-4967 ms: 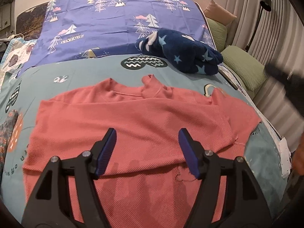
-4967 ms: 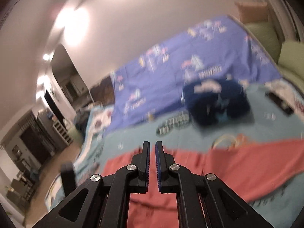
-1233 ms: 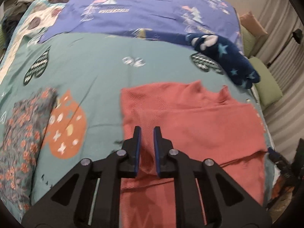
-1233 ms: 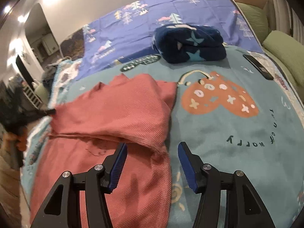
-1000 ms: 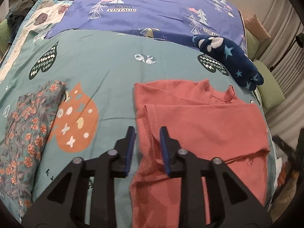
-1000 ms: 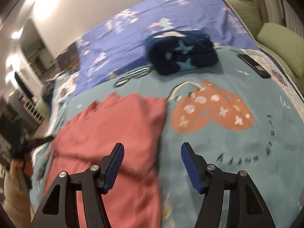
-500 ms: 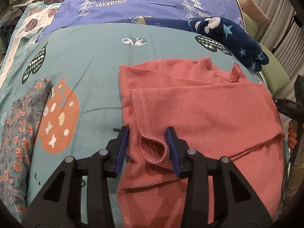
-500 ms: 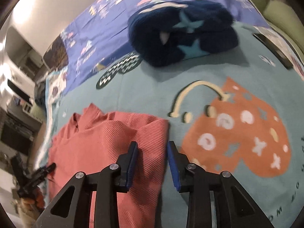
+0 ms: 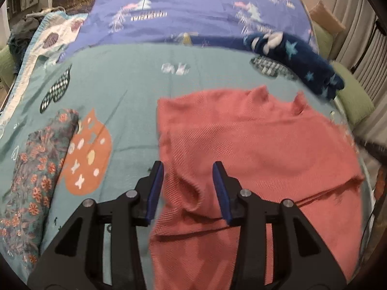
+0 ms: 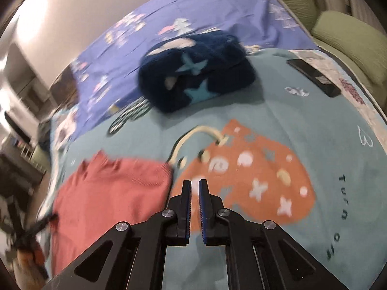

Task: Fold small clothes

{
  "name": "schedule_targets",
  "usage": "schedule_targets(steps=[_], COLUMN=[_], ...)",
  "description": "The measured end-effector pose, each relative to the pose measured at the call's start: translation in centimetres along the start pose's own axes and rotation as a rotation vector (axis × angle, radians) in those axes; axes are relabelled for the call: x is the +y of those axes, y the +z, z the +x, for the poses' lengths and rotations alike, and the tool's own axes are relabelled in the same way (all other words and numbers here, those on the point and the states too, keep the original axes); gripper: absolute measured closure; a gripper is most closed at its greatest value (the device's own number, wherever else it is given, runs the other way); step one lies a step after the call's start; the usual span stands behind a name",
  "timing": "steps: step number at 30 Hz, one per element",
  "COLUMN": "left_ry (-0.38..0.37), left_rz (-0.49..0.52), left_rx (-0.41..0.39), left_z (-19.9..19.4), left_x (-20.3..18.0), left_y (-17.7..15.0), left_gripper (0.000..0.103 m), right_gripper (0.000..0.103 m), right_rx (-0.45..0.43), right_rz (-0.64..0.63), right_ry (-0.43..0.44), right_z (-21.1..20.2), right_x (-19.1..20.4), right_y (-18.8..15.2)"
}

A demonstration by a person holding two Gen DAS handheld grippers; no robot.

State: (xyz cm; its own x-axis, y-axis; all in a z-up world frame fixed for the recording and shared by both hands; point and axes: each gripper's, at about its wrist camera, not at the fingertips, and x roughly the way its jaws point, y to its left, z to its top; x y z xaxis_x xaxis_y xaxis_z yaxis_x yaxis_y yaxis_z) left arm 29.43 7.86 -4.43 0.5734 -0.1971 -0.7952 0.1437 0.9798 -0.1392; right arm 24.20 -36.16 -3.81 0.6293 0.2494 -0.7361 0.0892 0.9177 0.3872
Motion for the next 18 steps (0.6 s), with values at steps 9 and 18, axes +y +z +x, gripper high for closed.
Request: schedule_targets(steps=[9, 18], left_ry=[-0.222, -0.329], left_rz=[0.267, 0.666], left_rx=[-0.057, 0.265], left_z=[-1.7, 8.4], left_x=[-13.4, -31.2], left_y=[6.0, 5.9], left_gripper=[0.037, 0.034], right_gripper=[0.064, 0.052], right_rx=[0.026, 0.011], right_rz=[-0.18, -0.205], right_ry=[0.095, 0.041], right_z=[-3.1, -2.8], right_x=[4.8, 4.8], right_y=[-7.3, -10.5])
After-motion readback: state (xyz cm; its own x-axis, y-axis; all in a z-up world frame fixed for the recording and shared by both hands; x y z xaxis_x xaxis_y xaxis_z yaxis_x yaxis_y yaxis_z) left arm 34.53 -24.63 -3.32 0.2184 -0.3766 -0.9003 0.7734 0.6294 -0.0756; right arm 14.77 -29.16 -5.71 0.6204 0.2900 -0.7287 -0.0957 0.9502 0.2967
